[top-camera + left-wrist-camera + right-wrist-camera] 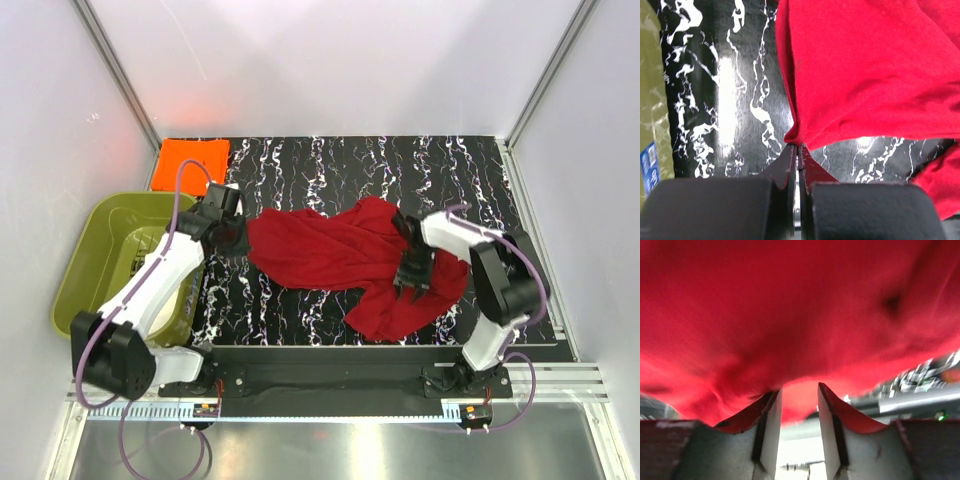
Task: Fold and stack the t-shirts
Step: Flatten the tshirt out
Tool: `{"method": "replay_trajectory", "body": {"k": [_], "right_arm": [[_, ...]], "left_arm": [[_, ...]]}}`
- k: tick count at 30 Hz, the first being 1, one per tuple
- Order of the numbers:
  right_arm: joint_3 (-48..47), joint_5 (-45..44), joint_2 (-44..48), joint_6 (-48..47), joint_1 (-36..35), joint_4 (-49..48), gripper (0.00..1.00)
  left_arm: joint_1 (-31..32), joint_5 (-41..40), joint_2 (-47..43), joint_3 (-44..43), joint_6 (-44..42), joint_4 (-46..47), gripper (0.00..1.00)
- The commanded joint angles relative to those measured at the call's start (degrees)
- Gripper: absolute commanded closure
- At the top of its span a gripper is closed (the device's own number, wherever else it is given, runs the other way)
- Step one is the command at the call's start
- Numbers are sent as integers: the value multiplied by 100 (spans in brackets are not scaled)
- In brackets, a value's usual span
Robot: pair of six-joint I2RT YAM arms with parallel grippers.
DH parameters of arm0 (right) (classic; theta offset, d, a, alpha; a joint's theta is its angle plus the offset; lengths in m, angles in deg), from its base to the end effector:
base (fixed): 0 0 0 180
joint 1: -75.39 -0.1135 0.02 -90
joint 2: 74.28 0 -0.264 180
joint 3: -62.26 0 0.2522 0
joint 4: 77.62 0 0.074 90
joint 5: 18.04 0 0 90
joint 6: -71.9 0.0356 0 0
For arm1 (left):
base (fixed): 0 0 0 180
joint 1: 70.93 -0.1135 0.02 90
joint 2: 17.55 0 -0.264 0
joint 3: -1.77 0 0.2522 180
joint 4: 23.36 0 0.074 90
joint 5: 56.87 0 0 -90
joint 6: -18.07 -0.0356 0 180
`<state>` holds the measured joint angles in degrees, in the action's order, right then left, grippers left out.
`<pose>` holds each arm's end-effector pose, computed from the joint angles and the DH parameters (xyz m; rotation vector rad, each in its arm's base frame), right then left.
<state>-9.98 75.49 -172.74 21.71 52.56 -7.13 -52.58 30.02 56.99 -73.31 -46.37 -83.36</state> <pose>0.2501 0.1077 0.1544 -0.4497 -2.9758 0.0125 0.2450 -0.0792 0.2760 -0.1841 2.6138 -0.2015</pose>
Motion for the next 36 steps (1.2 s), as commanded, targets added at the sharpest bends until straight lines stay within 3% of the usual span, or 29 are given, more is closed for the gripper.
{"method": "replay_trajectory", "body": {"k": [1, 7, 9, 12, 15, 19, 20, 25, 36], "right_arm": [[-1100, -957, -594, -481, 147, -329, 57], [-3210, -1556, -1703, -1369, 182, 205, 41], [-3407, -1680, -1712, -1458, 182, 531, 38], [-2733, -1383, -1038, -1240, 147, 840, 35], [-1293, -452, 733, -547, 59, 446, 38], [542, 673, 1960, 604, 33, -352, 61], [809, 849, 2075, 746, 7, -521, 65], [2092, 1694, 2471, 1694, -160, -1767, 66], [2095, 1361, 1901, 1916, -467, -2210, 58]], "left_arm": [[46, 153, -537, 260, 63, 36, 100], [55, 162, -845, 507, 80, -43, 100], [55, 180, -898, 507, 98, -52, 100], [64, 171, -959, 481, 89, -96, 100], [72, 188, -1012, 481, 89, -131, 100], [134, 215, -1003, 454, 124, -175, 100], [151, 223, -994, 463, 124, -184, 100], [309, 250, -959, 437, 142, -254, 100], [441, 180, -1117, 533, 186, -272, 100]]}}
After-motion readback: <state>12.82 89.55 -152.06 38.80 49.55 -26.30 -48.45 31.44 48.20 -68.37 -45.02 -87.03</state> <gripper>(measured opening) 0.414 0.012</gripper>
